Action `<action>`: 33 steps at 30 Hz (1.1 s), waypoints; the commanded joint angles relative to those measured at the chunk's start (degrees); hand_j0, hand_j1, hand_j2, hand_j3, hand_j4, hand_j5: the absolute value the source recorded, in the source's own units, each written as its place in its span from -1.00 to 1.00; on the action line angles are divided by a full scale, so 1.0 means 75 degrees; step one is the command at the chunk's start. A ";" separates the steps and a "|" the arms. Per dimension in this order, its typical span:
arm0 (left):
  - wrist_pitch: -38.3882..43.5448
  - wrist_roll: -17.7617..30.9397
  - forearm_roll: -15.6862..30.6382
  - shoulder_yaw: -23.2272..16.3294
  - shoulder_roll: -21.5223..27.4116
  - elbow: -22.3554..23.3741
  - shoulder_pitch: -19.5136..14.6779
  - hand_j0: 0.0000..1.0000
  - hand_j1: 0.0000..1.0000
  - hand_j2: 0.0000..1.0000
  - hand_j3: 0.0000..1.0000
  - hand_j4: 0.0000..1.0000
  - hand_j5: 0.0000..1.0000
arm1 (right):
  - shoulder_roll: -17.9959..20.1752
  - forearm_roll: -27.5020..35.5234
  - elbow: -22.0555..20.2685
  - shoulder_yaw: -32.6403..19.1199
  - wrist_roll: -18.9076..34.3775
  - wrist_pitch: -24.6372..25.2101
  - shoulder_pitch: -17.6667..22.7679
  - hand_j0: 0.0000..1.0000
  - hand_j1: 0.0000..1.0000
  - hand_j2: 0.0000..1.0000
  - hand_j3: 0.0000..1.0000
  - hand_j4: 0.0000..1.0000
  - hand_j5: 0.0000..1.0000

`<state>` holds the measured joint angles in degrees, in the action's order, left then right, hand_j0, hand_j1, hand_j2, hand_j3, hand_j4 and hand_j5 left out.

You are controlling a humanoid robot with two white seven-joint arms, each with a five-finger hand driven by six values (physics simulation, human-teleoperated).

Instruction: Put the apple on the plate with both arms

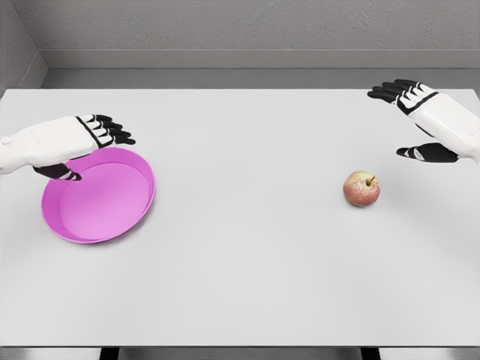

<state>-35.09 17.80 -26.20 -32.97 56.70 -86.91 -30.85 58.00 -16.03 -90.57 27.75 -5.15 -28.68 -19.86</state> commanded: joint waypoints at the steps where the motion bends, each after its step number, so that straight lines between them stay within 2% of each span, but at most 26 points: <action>1: 0.0012 -0.0006 0.0049 0.0013 0.0034 -0.0038 0.0000 1.00 1.00 1.00 1.00 1.00 1.00 | 0.0013 0.0039 -0.0018 -0.0008 -0.0005 -0.0008 -0.0011 1.00 1.00 1.00 1.00 1.00 1.00; 5: 0.0012 0.0005 0.0049 0.0002 0.0034 -0.0038 0.0012 1.00 1.00 1.00 1.00 1.00 1.00 | -0.0034 0.0063 0.0017 0.0038 -0.0028 0.0051 0.0082 1.00 1.00 1.00 1.00 1.00 1.00; 7: 0.0012 0.0017 0.0049 0.0002 0.0034 -0.0038 0.0012 1.00 1.00 1.00 1.00 1.00 1.00 | 0.0013 0.0063 -0.0007 0.0074 -0.0005 0.0039 0.0304 1.00 1.00 1.00 1.00 1.00 1.00; 8: 0.0012 0.0017 0.0049 0.0002 0.0034 -0.0084 0.0012 1.00 1.00 1.00 1.00 1.00 1.00 | 0.0024 0.0063 -0.0007 0.0062 0.0427 0.0039 0.0387 1.00 1.00 1.00 1.00 1.00 1.00; 11: 0.0012 0.0040 0.0049 0.0002 0.0034 -0.0096 0.0024 1.00 1.00 1.00 1.00 1.00 1.00 | 0.0024 0.0074 -0.0065 0.0039 0.2385 0.0075 0.0387 1.00 1.00 1.00 1.00 1.00 1.00; 15: 0.0012 0.0040 0.0049 -0.0010 0.0034 -0.0096 0.0035 1.00 1.00 1.00 1.00 1.00 1.00 | 0.0013 0.0074 -0.0065 -0.0008 0.3663 0.0086 0.0293 1.00 1.00 1.00 1.00 1.00 1.00; 25: 0.0012 0.0040 0.0049 -0.0010 0.0034 -0.0096 0.0024 1.00 1.00 1.00 1.00 1.00 1.00 | -0.0081 0.0074 -0.0077 0.0027 0.4273 0.1023 -0.0293 1.00 1.00 1.00 1.00 1.00 1.00; 28: 0.0012 0.0040 0.0049 -0.0010 0.0034 -0.0096 0.0024 1.00 1.00 1.00 1.00 1.00 1.00 | -0.0257 0.0074 -0.0077 0.0109 0.4542 0.1293 -0.0468 1.00 1.00 1.00 1.00 1.00 1.00; 31: 0.0012 0.0040 0.0037 0.0002 0.0034 -0.0096 0.0035 1.00 1.00 1.00 1.00 1.00 1.00 | -0.0514 0.0063 -0.0065 0.0835 0.4554 0.1305 -0.1019 1.00 1.00 1.00 1.00 1.00 1.00; 33: 0.0012 0.0040 0.0037 0.0002 0.0034 -0.0096 0.0035 1.00 1.00 1.00 1.00 1.00 1.00 | -0.0561 0.0063 -0.0065 0.0976 0.4554 0.1352 -0.1055 1.00 1.00 1.00 1.00 1.00 1.00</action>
<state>-35.09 18.13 -26.23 -33.00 56.88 -87.62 -30.59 54.51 -15.76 -91.06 33.11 28.75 -19.15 -27.77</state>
